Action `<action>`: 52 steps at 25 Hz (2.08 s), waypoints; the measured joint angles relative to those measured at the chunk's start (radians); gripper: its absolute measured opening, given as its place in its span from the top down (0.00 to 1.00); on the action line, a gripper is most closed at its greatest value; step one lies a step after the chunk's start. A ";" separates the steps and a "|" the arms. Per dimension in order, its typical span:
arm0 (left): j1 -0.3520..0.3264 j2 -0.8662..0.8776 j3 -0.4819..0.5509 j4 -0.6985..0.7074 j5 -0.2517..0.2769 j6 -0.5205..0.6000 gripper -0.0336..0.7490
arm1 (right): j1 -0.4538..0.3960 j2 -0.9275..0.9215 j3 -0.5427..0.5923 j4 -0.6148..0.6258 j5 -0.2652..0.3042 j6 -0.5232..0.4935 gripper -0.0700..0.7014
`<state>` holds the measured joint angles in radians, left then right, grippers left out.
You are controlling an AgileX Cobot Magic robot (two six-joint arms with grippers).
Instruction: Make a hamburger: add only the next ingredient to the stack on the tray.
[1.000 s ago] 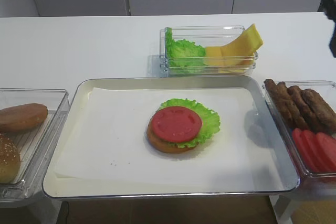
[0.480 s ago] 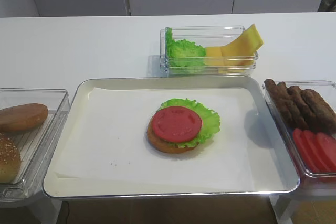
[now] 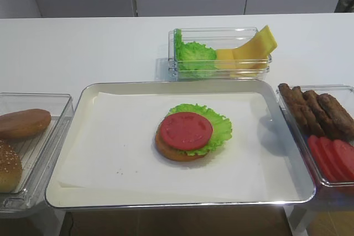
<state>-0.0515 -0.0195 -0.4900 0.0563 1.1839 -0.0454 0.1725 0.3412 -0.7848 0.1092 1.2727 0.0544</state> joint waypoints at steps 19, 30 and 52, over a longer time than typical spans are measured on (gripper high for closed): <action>0.000 0.000 0.000 0.000 0.000 0.000 0.41 | 0.000 -0.313 0.233 0.054 0.010 -0.167 0.32; 0.000 0.000 0.000 0.000 0.000 0.000 0.41 | 0.000 -0.313 0.297 0.040 -0.114 -0.199 0.32; 0.000 0.000 0.000 -0.002 0.000 0.000 0.41 | -0.058 -0.356 0.307 0.049 -0.133 -0.186 0.32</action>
<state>-0.0515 -0.0195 -0.4900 0.0540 1.1839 -0.0454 0.1146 -0.0150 -0.4778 0.1582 1.1394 -0.1319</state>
